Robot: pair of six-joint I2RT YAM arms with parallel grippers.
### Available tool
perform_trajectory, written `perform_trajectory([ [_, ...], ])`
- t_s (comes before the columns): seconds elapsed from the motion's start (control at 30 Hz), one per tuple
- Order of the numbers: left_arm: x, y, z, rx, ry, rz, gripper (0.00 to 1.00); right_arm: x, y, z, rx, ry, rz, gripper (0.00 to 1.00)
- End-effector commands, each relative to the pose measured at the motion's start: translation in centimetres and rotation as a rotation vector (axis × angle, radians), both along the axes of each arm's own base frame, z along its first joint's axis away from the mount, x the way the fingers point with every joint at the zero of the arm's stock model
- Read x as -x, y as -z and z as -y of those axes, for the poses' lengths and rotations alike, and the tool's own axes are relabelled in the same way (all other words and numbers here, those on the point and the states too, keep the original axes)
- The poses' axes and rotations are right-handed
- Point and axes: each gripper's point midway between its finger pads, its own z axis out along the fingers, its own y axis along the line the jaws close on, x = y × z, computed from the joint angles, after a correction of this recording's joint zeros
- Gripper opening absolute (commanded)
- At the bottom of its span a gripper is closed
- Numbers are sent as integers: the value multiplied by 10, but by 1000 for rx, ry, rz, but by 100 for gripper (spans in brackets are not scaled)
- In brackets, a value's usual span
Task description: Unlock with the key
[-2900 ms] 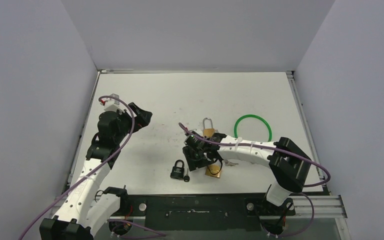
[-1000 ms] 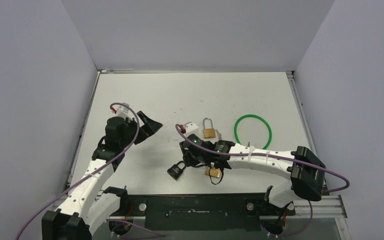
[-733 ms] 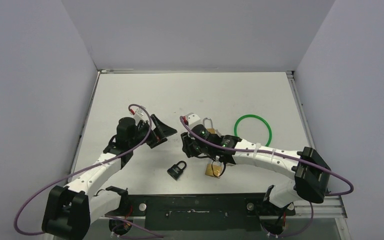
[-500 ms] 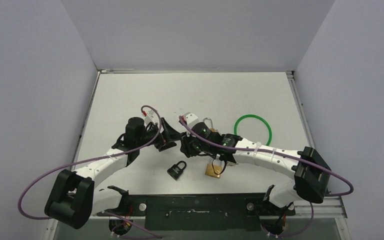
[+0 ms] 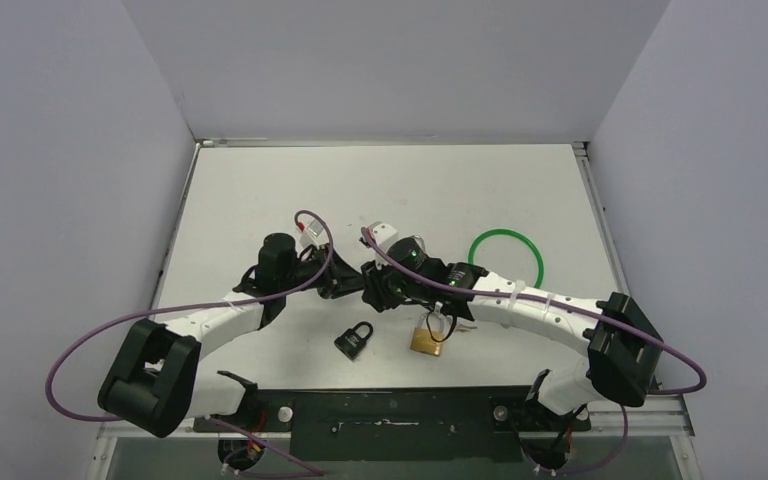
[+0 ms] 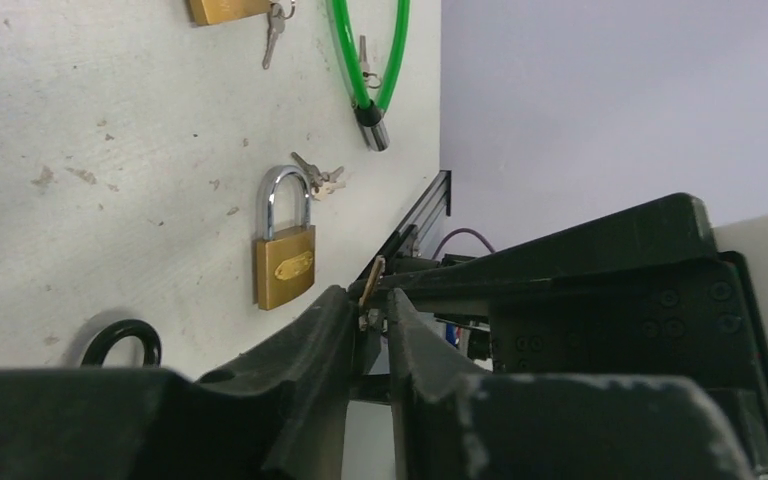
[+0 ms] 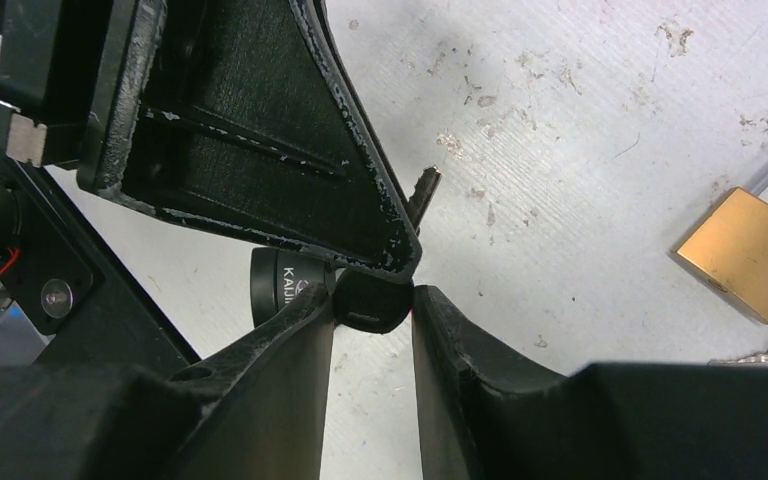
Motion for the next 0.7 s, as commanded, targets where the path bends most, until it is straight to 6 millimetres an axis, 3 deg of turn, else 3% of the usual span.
perform_trajectory([
  [0.0, -10, -35, 11, 74, 38, 117, 12, -11, -30, -15, -84, -21, 54, 28],
  [0.07, -13, -39, 13, 87, 36, 133, 0, -11, -31, -15, -90, -26, 54, 28],
  [0.17, -18, -52, 14, 117, 24, 180, 0, -13, -35, -15, -112, -16, 40, 33],
  [0.33, -30, -79, 12, 134, -24, 292, 0, -21, -56, -11, -220, 33, 21, 64],
  [0.43, -36, -97, 9, 150, -55, 354, 0, -25, -80, -6, -343, 65, 18, 83],
  [0.67, -44, -143, 3, 261, -112, 439, 0, -42, -145, 24, -685, 111, 11, 87],
])
